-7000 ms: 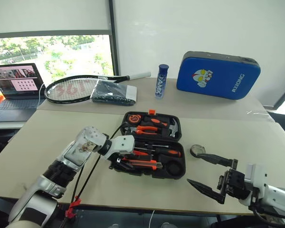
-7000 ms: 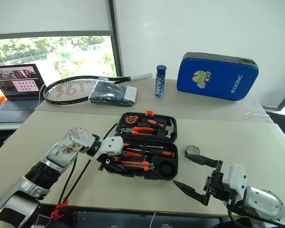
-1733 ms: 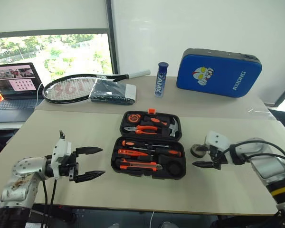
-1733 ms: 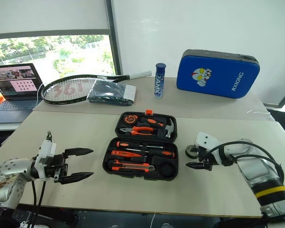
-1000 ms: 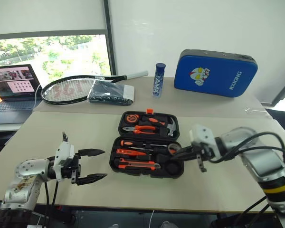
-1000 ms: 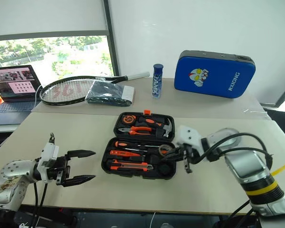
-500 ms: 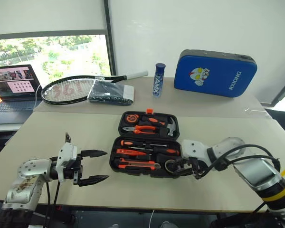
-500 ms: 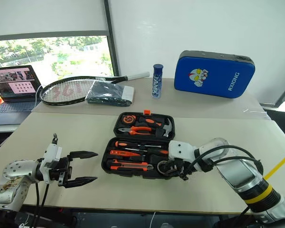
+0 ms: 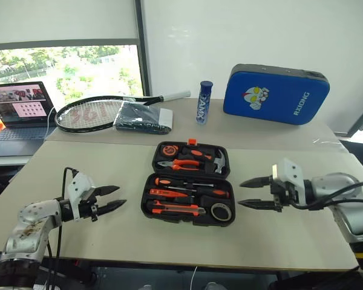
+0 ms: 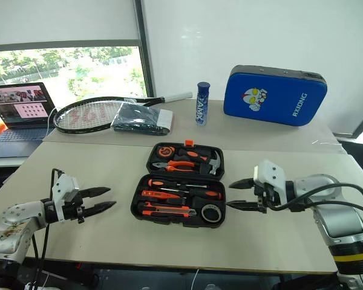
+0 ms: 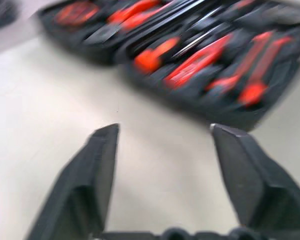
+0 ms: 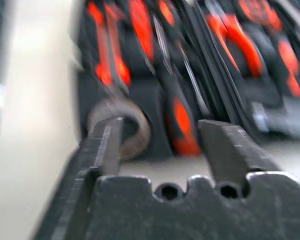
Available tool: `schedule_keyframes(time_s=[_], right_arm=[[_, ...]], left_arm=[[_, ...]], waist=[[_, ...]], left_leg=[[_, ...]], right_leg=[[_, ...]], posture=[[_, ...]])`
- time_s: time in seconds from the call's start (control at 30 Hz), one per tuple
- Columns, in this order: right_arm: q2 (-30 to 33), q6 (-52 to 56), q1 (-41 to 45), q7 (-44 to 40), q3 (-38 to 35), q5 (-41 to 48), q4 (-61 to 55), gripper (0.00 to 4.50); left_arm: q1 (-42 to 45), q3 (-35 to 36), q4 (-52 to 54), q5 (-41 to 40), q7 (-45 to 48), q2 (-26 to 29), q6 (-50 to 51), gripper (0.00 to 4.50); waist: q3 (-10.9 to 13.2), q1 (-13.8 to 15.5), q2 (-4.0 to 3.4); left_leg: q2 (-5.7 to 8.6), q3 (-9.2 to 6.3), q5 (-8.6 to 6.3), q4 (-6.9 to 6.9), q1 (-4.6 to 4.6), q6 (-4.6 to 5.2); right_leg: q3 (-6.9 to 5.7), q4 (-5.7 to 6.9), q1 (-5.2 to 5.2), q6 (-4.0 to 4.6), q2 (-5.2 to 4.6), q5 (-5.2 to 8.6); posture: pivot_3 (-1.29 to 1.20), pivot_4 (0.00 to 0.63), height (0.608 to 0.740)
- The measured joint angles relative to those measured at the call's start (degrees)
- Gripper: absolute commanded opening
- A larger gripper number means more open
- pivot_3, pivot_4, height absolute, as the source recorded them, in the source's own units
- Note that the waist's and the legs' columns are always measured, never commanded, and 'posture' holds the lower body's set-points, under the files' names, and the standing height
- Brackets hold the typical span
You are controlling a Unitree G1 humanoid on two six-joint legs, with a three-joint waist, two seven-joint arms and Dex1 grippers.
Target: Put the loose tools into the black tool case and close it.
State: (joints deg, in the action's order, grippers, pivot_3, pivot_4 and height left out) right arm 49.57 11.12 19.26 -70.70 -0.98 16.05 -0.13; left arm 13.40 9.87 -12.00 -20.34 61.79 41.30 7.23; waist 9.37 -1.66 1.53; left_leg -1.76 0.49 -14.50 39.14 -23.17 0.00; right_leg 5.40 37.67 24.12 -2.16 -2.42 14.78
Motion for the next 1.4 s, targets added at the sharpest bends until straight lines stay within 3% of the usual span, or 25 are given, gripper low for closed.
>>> schedule_keyframes(time_s=[0.13,0.17,0.33,0.6,1.2,1.4], right_arm=[[-6.7,-12.6,2.2,7.7,2.7,-8.0,12.3,0.28],[-8.2,-14.9,2.8,9.2,3.2,-9.4,14.6,0.10],[-12.3,-21.7,6.8,15.7,4.9,-14.4,22.6,0.10],[-15.2,-22.8,7.1,17.1,6.9,-15.7,24.4,0.10],[-13.0,-9.4,-7.0,17.2,7.0,-15.1,-1.2,0.10],[-10.2,-9.2,-9.5,17.0,6.3,-14.6,-3.7,0.10]], left_arm=[[6.4,-2.9,-3.2,3.8,-7.7,-5.6,1.2,0.01],[7.2,-3.9,-3.7,4.6,-8.8,-6.4,1.6,0.00],[8.7,-8.1,-4.5,7.0,-10.8,-8.9,3.7,0.00],[8.8,-10.5,-3.5,7.5,-8.5,-8.6,5.6,0.00],[-4.3,-8.4,11.2,5.6,-4.6,-3.8,6.6,0.00],[-5.7,-7.4,11.2,5.0,-5.6,-3.3,6.6,0.00]], waist=[[0.0,-0.1,0.01],[0.0,-0.3,0.01],[0.0,-0.9,0.01],[0.0,-0.8,0.00],[0.0,-0.9,-0.01],[0.0,-0.9,-0.01]], left_leg=[[0.03,0.05,0.05,0.02,0.01,-0.07],[0.03,0.05,0.05,0.02,0.01,-0.07],[0.02,0.03,0.04,0.00,0.02,-0.08],[0.05,-0.04,0.05,0.00,0.06,-0.08],[0.01,-0.28,0.04,-0.14,0.20,-0.08],[0.03,-0.05,0.06,-0.11,0.33,-0.10]], right_leg=[[0.10,0.16,0.06,0.01,0.01,-0.01],[0.10,0.21,0.07,0.00,0.01,-0.01],[0.12,0.31,0.11,0.01,0.01,-0.02],[0.11,0.32,0.04,0.01,-0.02,-0.01],[0.13,0.29,0.01,0.01,-0.01,0.00],[0.14,0.30,-0.11,0.01,0.00,0.00]], posture=[[0.00,0.150,0.740],[0.00,0.150,0.740],[0.00,0.150,0.740],[0.00,0.150,0.740],[0.00,0.150,0.740],[0.00,0.150,0.740]])
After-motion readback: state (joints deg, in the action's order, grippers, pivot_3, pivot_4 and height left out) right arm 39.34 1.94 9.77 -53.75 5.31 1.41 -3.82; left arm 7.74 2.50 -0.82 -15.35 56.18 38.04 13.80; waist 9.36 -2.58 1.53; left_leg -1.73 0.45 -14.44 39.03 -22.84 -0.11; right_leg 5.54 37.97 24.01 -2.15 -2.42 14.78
